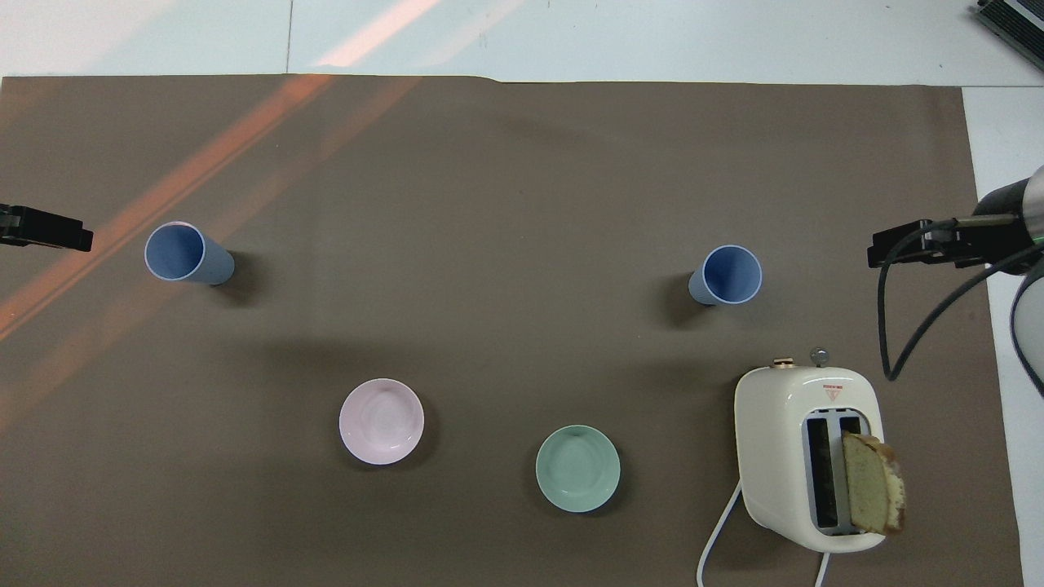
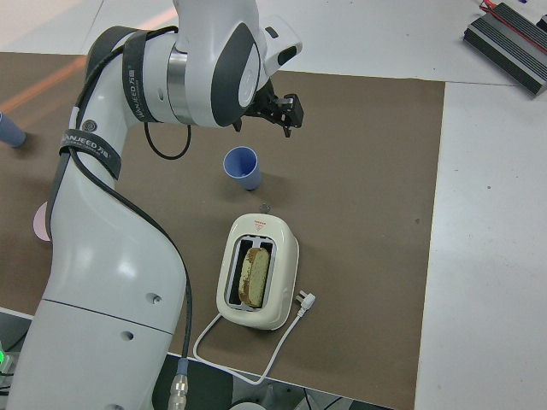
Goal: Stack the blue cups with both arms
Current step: 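Reach the left gripper to the blue cup and grasp it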
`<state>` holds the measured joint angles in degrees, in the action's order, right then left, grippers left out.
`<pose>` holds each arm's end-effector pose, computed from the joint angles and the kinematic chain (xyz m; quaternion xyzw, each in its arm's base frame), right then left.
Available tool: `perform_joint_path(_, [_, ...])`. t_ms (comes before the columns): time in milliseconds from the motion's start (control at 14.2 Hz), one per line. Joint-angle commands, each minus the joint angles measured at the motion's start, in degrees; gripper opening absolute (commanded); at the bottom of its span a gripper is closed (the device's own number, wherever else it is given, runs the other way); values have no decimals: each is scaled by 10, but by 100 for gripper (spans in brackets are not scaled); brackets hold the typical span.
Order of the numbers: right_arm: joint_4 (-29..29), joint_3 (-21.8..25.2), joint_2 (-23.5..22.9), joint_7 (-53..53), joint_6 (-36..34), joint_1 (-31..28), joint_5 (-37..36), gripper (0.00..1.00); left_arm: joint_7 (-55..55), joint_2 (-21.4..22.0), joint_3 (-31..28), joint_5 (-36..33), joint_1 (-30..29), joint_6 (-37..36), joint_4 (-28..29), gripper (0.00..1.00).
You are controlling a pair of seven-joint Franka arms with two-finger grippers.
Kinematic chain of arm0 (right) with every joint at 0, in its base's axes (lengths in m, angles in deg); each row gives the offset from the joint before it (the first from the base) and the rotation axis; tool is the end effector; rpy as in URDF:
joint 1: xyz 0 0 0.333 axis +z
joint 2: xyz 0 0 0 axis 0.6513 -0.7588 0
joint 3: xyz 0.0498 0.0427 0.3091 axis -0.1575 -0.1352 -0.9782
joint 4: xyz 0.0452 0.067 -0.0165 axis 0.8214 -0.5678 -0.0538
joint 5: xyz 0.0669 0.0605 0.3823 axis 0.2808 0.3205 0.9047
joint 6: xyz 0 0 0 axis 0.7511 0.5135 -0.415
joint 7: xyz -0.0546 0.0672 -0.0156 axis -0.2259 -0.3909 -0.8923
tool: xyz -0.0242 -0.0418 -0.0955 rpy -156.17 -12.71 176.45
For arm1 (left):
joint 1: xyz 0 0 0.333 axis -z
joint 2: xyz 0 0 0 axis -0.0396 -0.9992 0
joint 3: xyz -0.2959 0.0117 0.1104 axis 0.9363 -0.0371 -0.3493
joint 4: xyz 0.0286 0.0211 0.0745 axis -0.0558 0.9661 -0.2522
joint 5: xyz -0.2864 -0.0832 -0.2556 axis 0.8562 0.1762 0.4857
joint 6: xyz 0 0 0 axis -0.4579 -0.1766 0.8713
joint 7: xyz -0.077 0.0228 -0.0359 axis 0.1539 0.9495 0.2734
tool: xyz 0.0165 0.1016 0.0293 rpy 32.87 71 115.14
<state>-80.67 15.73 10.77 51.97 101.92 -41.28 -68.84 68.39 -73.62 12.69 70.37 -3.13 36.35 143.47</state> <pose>0.5697 -0.0120 0.5888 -0.9999 0.0094 -0.0124 0.0067 0.5905 0.0354 0.5830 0.9953 -0.0872 0.0410 0.0072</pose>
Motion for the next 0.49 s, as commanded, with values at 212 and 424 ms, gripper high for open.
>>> perform_joint_path(212, [0,-3,6,-10,-5,-5,5,100,20,-45,6,10,-19,134,66,100])
perform_joint_path(424, [0,-3,6,-10,-5,-5,5,100,19,-66,6,13,-18,184,102,100])
